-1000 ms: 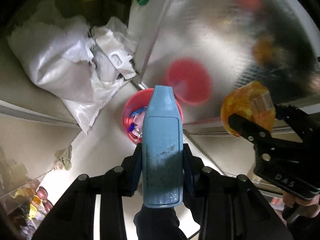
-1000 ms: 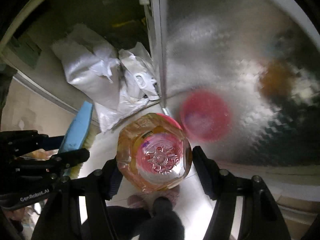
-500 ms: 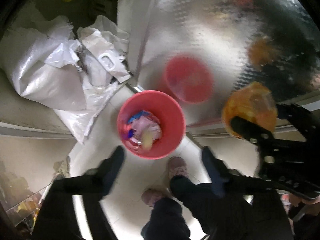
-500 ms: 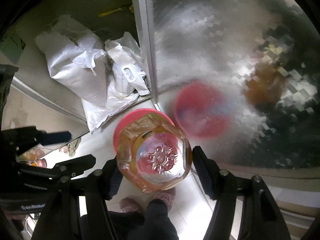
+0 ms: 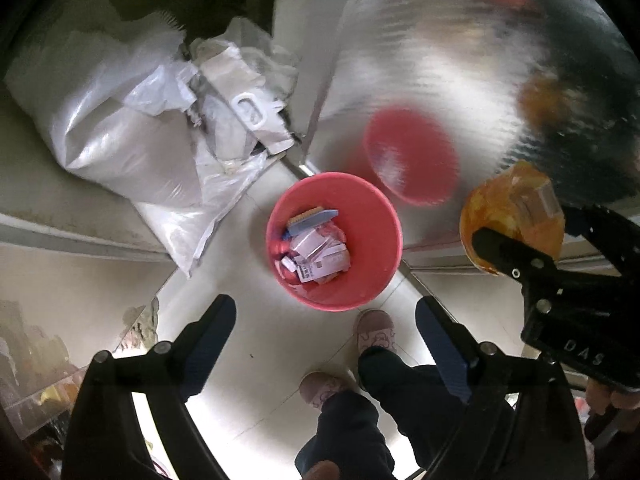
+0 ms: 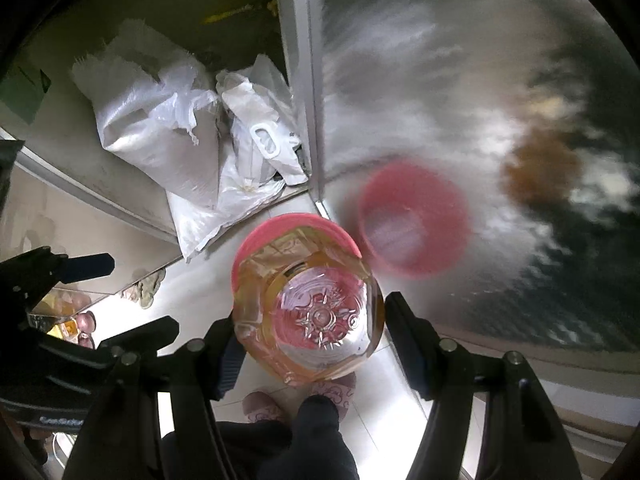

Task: Collect trash
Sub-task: 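Open the left gripper to drop the brush into the bucket while the right gripper releases the cup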

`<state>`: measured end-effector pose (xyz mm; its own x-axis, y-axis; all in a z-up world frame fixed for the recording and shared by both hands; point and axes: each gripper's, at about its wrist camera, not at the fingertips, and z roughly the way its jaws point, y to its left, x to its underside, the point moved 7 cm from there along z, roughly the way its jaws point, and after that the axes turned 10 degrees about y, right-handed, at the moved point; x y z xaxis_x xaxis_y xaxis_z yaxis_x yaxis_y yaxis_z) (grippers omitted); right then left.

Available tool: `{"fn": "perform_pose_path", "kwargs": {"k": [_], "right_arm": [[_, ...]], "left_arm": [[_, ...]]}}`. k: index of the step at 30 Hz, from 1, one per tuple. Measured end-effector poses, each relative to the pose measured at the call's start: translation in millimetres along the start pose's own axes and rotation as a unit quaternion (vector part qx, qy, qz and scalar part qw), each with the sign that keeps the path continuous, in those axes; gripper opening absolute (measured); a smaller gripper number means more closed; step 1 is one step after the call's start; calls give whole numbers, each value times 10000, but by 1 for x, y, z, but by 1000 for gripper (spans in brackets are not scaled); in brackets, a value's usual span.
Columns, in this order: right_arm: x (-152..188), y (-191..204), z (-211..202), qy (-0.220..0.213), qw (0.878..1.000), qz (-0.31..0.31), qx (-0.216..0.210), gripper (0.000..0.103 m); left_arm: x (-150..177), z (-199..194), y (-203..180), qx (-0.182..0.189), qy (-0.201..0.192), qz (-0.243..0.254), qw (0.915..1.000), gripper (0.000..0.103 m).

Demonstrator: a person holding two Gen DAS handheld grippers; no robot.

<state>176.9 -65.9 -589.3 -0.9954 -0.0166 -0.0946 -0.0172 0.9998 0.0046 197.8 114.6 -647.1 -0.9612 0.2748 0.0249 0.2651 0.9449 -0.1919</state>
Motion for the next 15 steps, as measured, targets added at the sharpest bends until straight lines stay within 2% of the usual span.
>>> {"fn": "perform_pose_path", "kwargs": {"k": [5, 9, 12, 14, 15], "right_arm": [[-5, 8, 16, 113, 9999, -46, 3, 63], [-11, 14, 19, -9, 9997, -173, 153, 63], [-13, 16, 20, 50, 9997, -217, 107, 63], [-14, 16, 20, 57, 9995, -254, 182, 66], [-15, 16, 19, 51, 9995, -267, 186, 73]], "left_arm": [[-4, 4, 20, -106, 7, -194, 9998, 90], [-7, 4, 32, -169, -24, -330, 9993, 90], [-8, 3, 39, -157, -29, -438, 9989, 90], [-7, 3, 40, -169, -9, -432, 9989, 90], [-6, 2, 40, -219, -5, -403, 9989, 90]]}}
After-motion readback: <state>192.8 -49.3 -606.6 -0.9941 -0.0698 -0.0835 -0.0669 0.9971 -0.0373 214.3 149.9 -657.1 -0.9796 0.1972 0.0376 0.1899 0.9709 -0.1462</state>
